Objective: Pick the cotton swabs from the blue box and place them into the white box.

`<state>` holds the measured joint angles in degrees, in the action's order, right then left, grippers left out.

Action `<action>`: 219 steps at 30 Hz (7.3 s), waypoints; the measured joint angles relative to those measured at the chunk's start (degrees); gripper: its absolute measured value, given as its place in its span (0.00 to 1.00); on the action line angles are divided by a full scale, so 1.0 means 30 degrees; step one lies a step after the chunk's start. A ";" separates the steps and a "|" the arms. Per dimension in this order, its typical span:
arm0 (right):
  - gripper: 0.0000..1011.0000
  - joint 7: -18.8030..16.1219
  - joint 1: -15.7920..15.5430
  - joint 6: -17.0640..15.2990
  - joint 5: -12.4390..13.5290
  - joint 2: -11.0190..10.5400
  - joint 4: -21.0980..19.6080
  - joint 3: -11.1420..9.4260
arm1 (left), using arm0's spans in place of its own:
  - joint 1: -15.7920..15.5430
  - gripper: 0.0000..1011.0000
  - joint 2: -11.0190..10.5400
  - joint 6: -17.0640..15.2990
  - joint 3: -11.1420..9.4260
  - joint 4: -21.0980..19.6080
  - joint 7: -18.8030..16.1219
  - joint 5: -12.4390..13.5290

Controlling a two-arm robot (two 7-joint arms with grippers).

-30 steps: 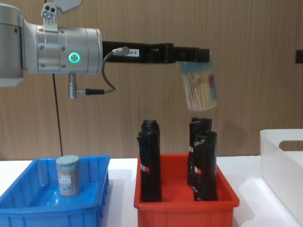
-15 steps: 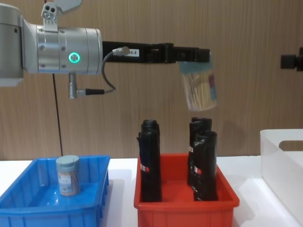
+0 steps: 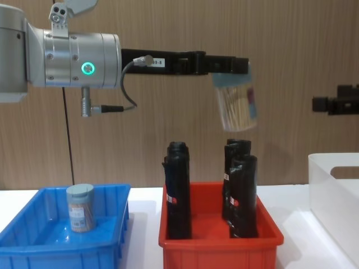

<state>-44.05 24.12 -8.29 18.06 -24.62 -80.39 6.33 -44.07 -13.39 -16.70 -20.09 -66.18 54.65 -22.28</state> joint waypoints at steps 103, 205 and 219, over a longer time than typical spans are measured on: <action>0.99 -0.3291 0.3206 0.0982 -0.0444 0.1833 0.3357 0.3236 | 0.0001 0.65 0.0000 0.0001 0.0000 0.0001 0.0000 0.0000; 0.62 0.0277 0.3469 0.1316 0.1268 0.1203 0.5484 0.3372 | 0.0001 0.99 0.0001 0.0000 -0.0001 0.0000 0.0000 0.0000; 0.62 0.2181 0.4062 0.1652 0.1518 0.0726 0.7470 0.2356 | 0.0001 0.99 0.0001 0.0000 0.0000 0.0000 0.0000 0.0001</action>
<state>-37.51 36.30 -3.33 22.61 -22.44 -57.98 13.40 -44.07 -13.39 -16.70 -20.09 -66.18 54.65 -22.28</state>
